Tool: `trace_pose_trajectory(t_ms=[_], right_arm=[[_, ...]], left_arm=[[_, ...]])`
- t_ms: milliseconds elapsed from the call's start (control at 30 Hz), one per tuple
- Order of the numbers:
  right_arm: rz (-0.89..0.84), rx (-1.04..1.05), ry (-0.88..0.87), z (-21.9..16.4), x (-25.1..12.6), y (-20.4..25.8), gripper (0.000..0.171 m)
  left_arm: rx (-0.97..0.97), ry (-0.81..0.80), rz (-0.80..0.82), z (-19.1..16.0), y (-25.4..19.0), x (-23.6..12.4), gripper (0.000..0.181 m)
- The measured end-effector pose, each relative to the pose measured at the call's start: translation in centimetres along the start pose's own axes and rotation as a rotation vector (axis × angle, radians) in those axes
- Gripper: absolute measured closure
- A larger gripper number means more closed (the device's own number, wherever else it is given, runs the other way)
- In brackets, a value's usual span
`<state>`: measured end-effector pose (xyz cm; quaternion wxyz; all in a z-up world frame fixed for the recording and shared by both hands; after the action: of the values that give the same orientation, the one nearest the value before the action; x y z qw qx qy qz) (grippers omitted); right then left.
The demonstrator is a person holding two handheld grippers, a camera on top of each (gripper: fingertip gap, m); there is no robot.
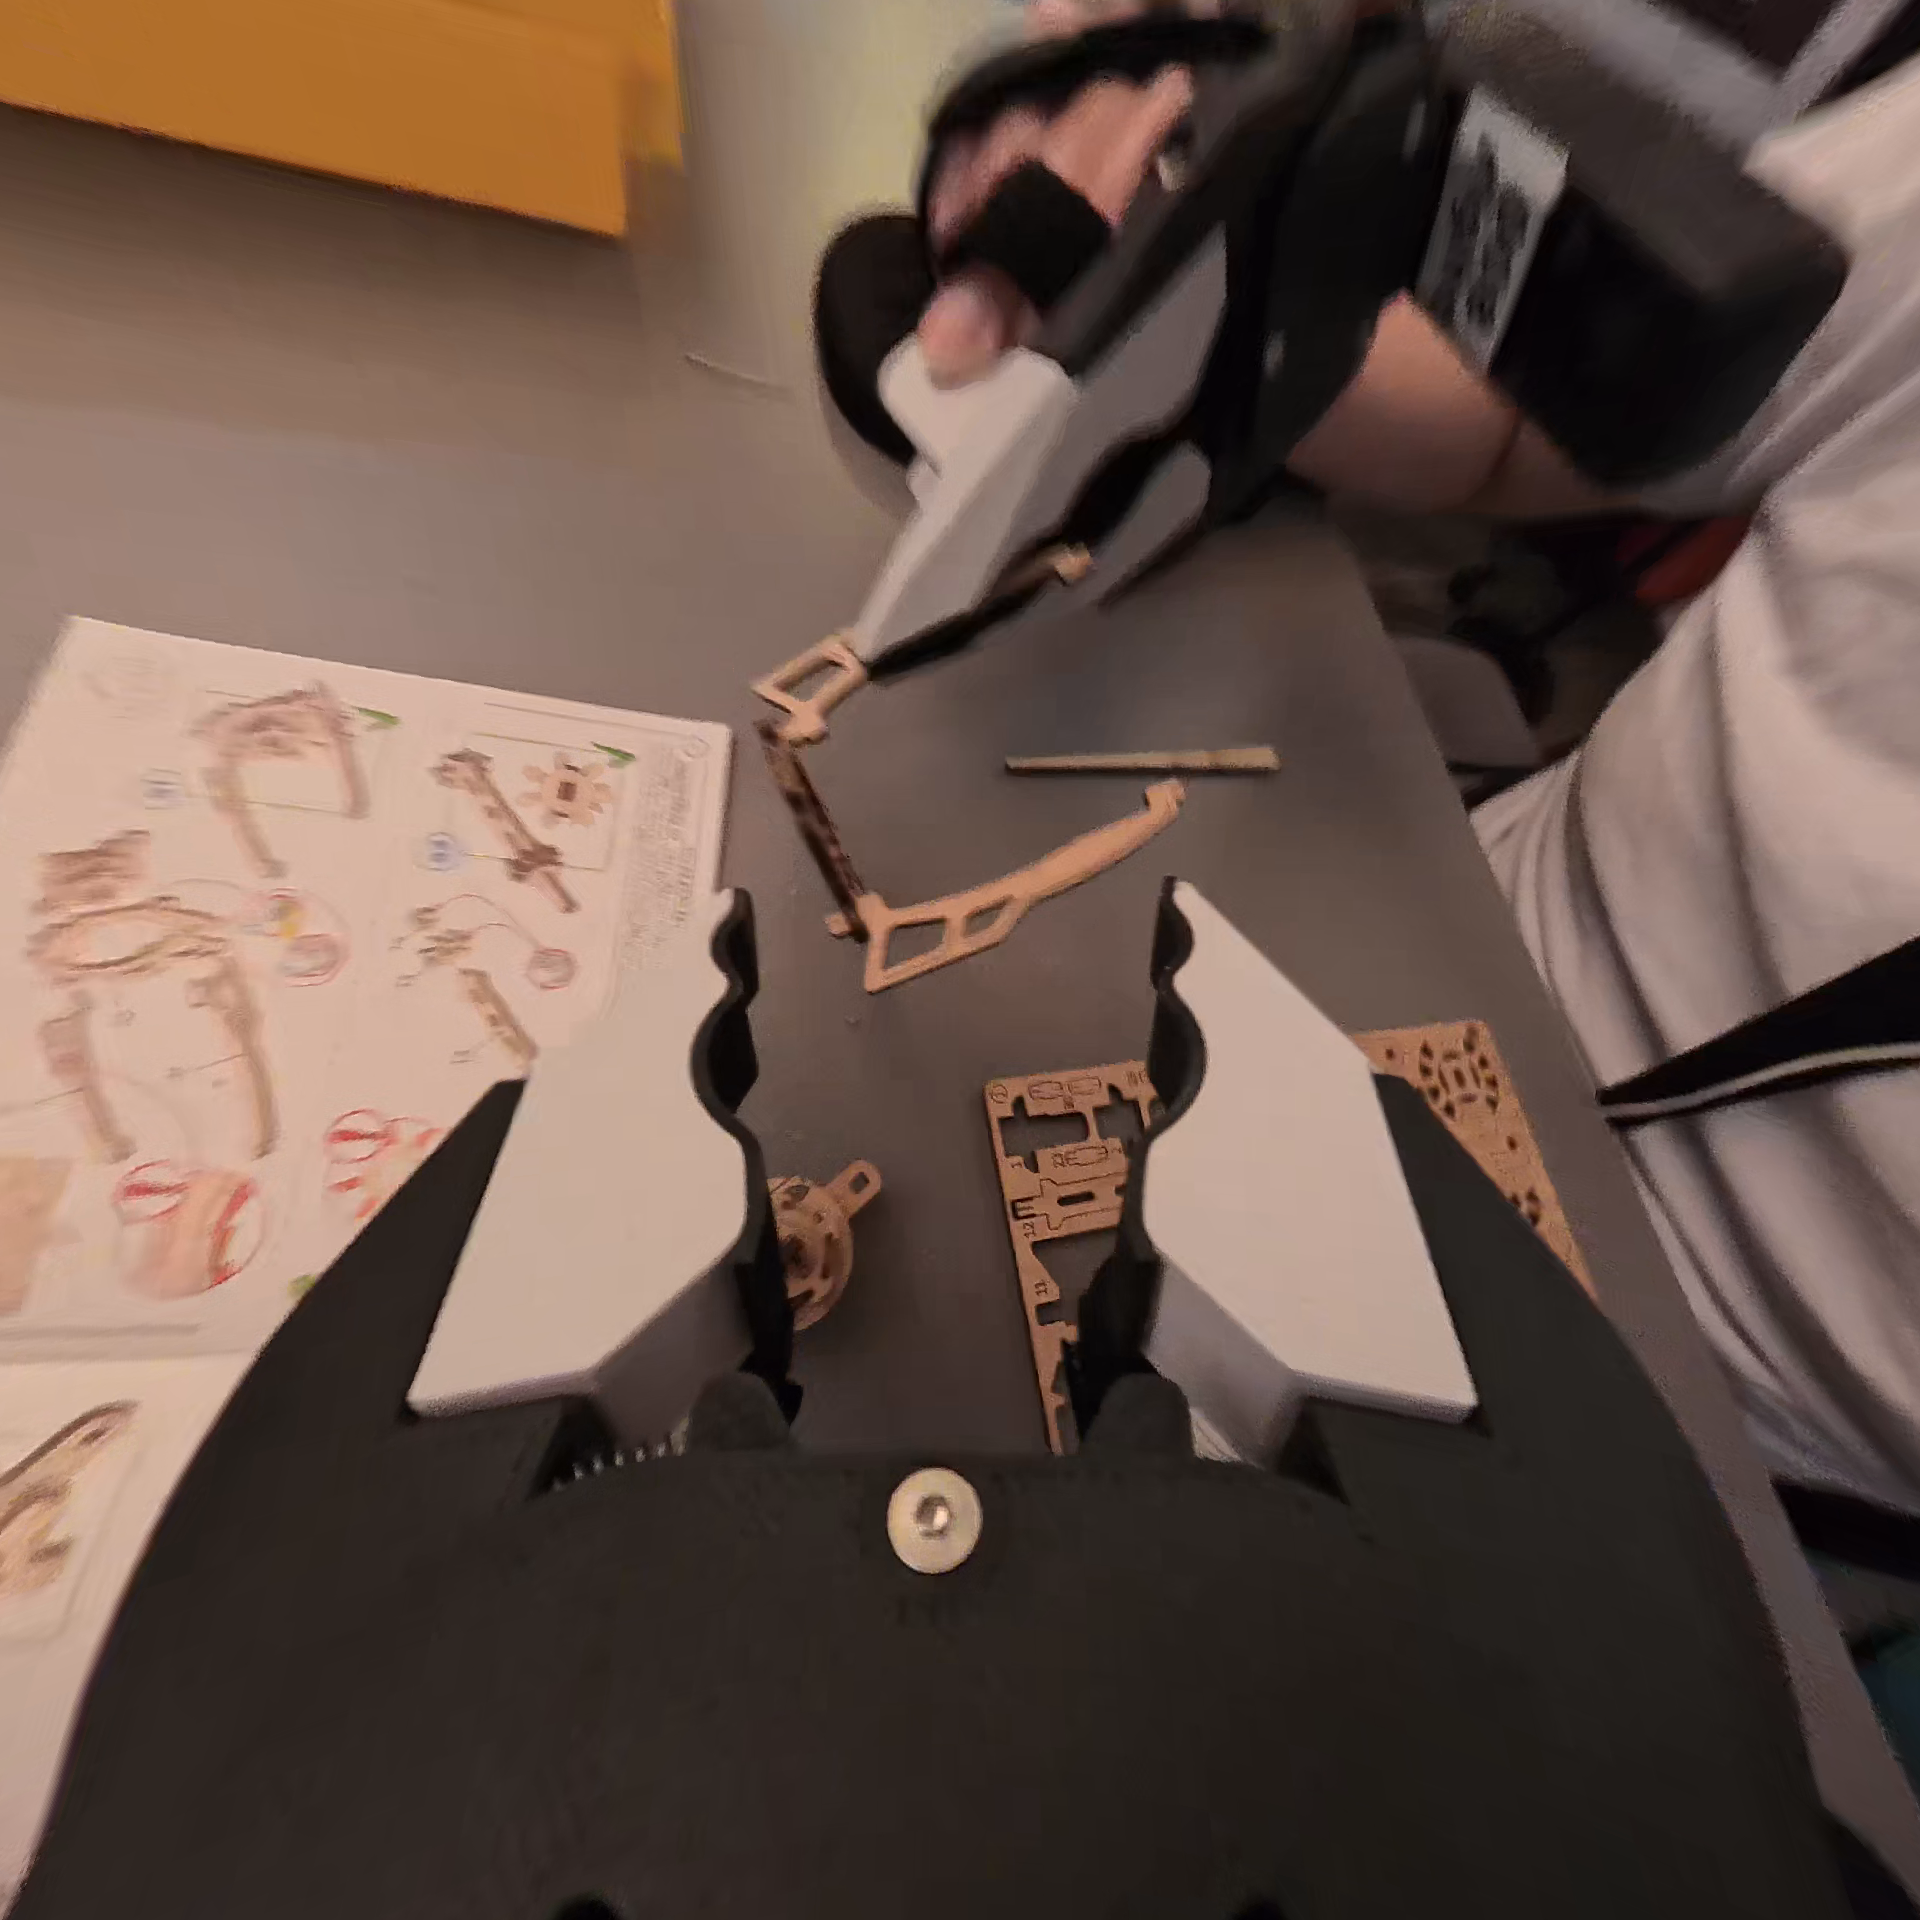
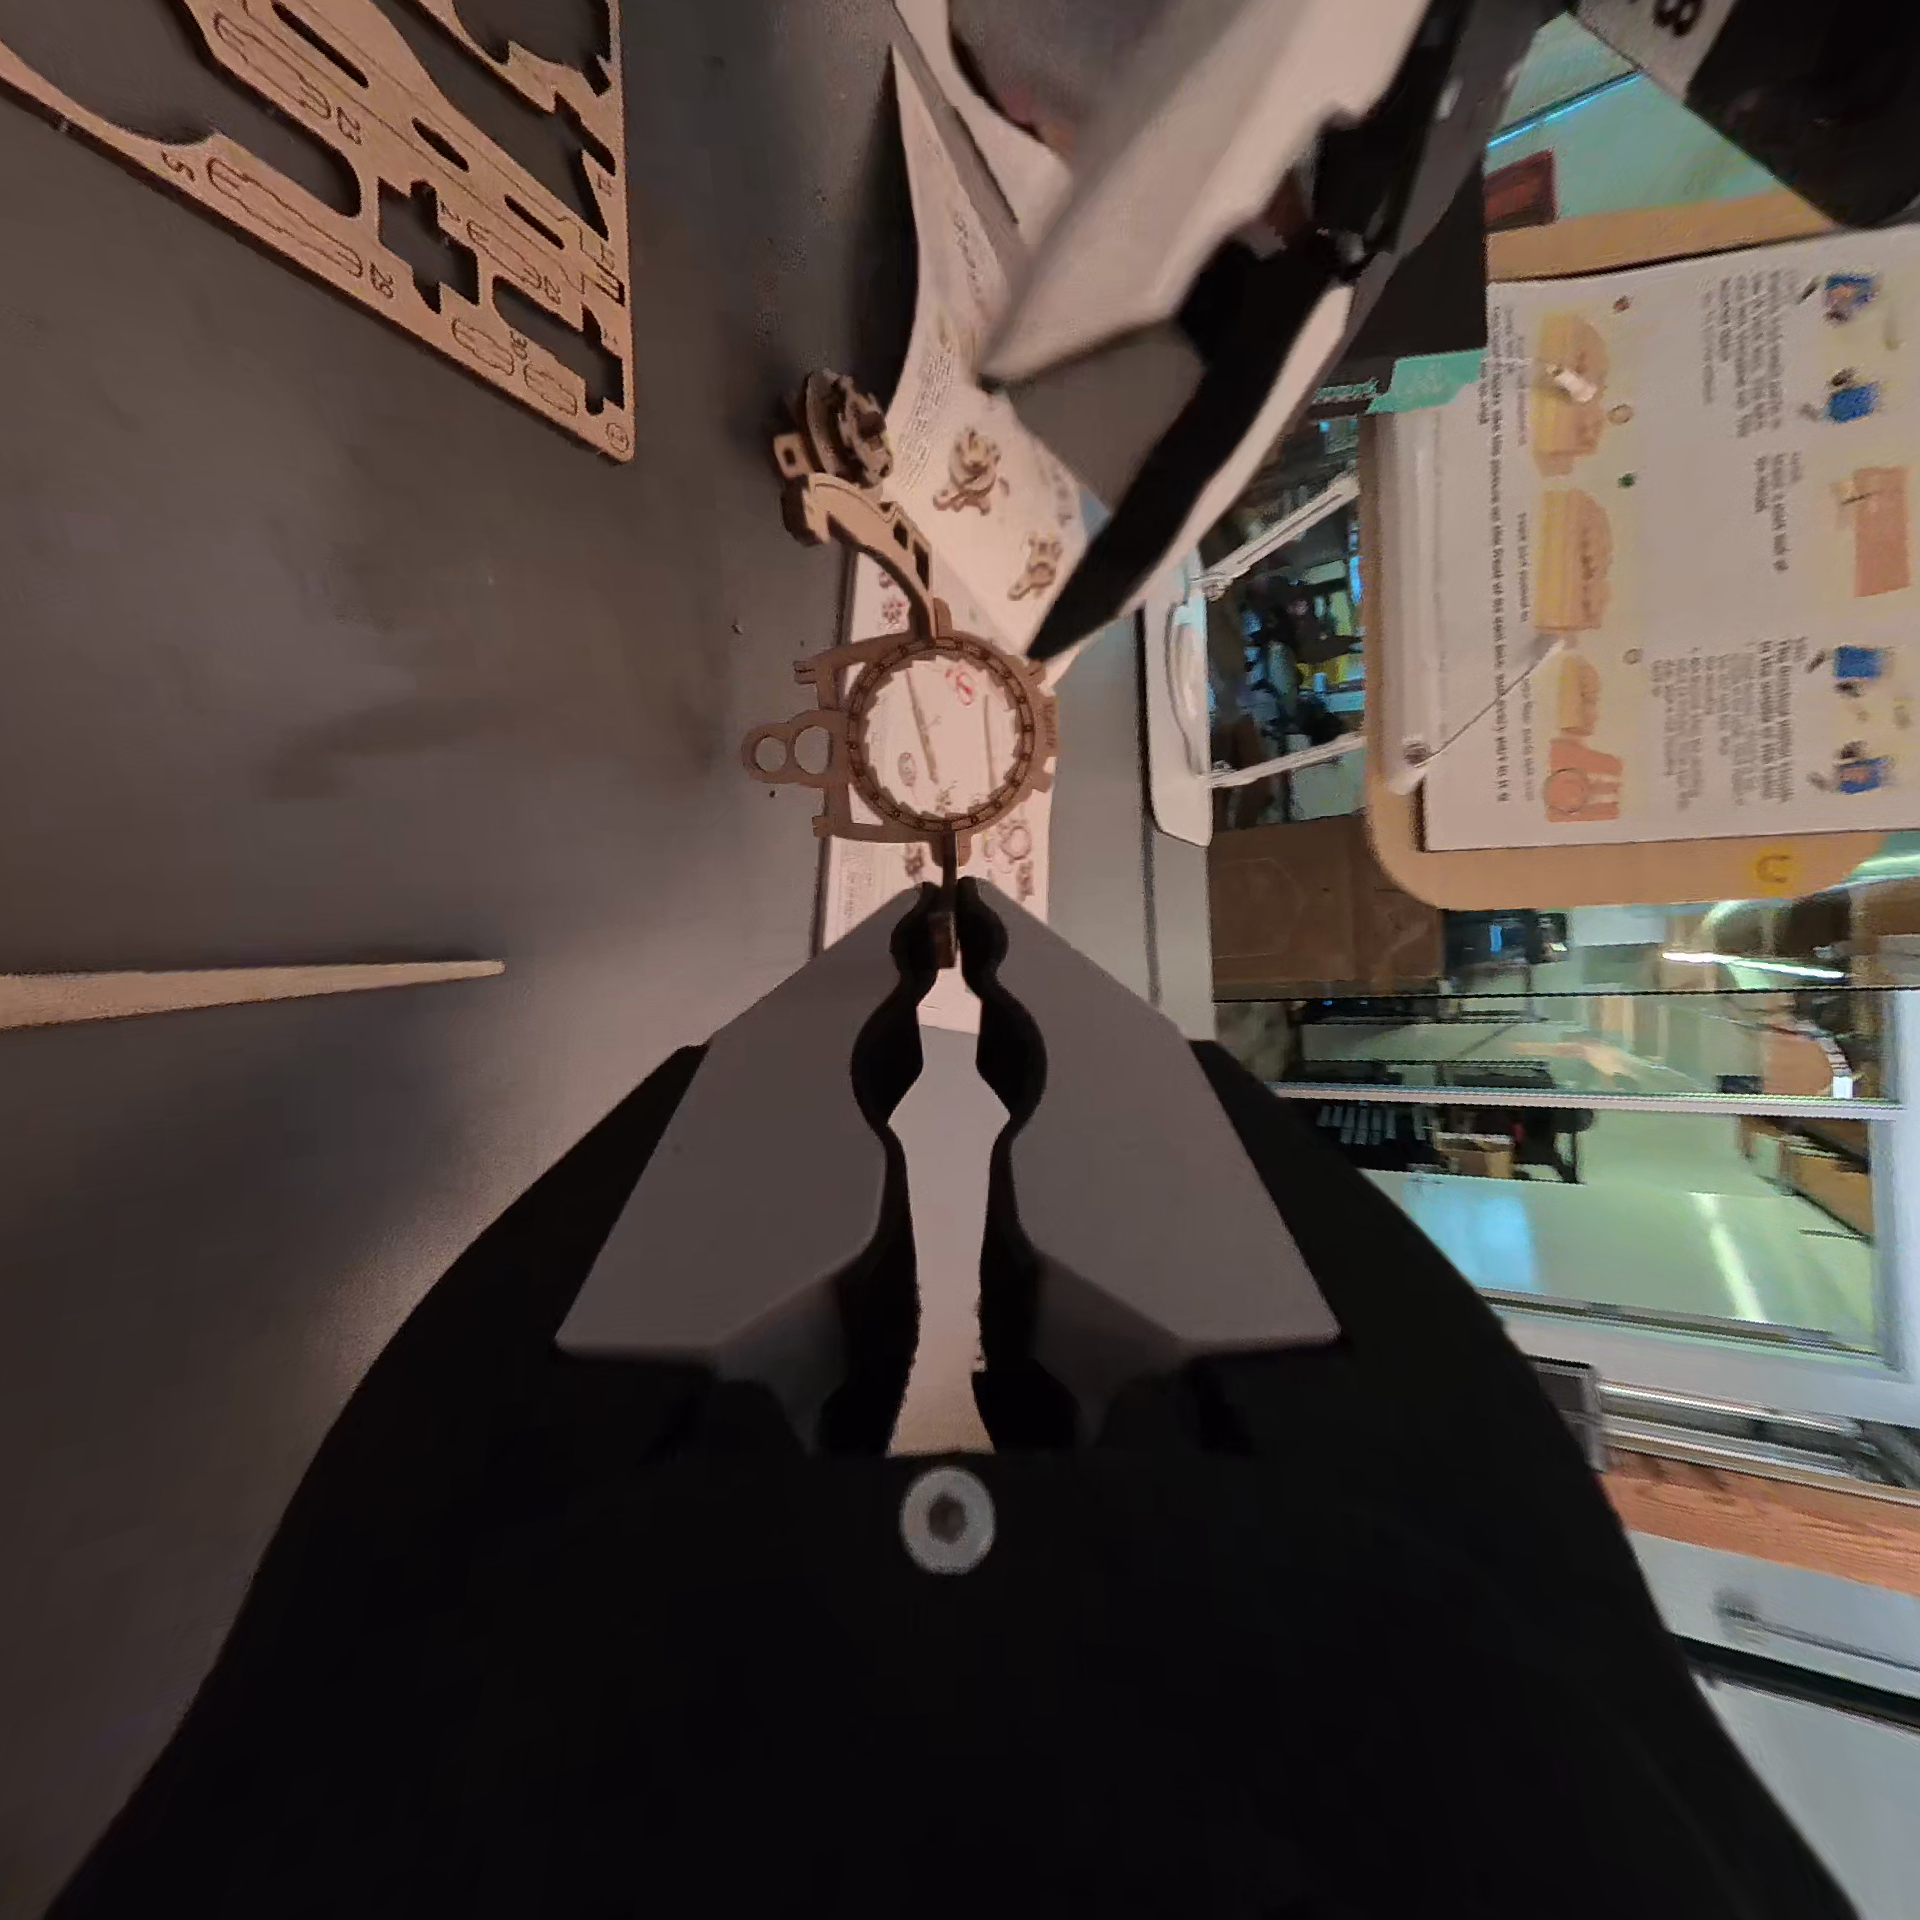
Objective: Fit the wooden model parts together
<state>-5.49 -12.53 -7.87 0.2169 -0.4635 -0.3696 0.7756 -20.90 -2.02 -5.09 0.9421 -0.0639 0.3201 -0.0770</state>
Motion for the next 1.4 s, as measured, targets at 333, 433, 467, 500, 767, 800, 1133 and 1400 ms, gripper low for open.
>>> trace_pose_trajectory(t_ms=[333,433,467,500,767,800,1133,1400], right_arm=[[-0.121,-0.169,0.051,1.3,0.2,0.6,0.169],[-0.133,-0.192,0.055,1.4,0.2,0.7,0.169],[-0.138,-0.197,0.064,1.4,0.3,0.7,0.169],[-0.144,-0.202,0.07,1.3,0.3,0.7,0.169],[-0.18,-0.176,0.058,1.4,0.2,0.4,0.169],[-0.189,-0.167,0.061,1.3,0.1,0.2,0.169],[-0.268,-0.095,0.011,0.9,-0.4,-0.8,0.165],[0.01,0.295,-0.258,-1.2,-0.7,-1.4,0.155]], left_arm=[[-0.166,0.006,0.096,1.3,0.3,1.5,0.154],[-0.114,0.047,0.162,1.1,0.0,2.4,0.176],[-0.113,0.037,0.173,1.1,-0.1,2.5,0.179],[-0.118,0.028,0.179,1.1,-0.1,2.6,0.179],[-0.203,-0.034,0.09,1.0,0.3,2.3,0.179],[-0.212,-0.053,0.07,1.1,0.3,2.3,0.179],[-0.072,-0.117,0.22,2.1,0.1,1.4,0.181],[0.161,-0.179,0.318,2.9,-0.9,-1.0,0.181]])
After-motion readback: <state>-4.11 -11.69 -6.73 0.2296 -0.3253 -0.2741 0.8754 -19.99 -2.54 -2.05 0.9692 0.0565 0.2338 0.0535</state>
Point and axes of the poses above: each gripper's, where its closed fingertips meet, x out along the fingers, z out of its top, y = z × x across the jaws, the point moved 9 cm from there along -x, back along the fingers, and after that the axes turned 13 degrees about z, right-handed, at the moved point
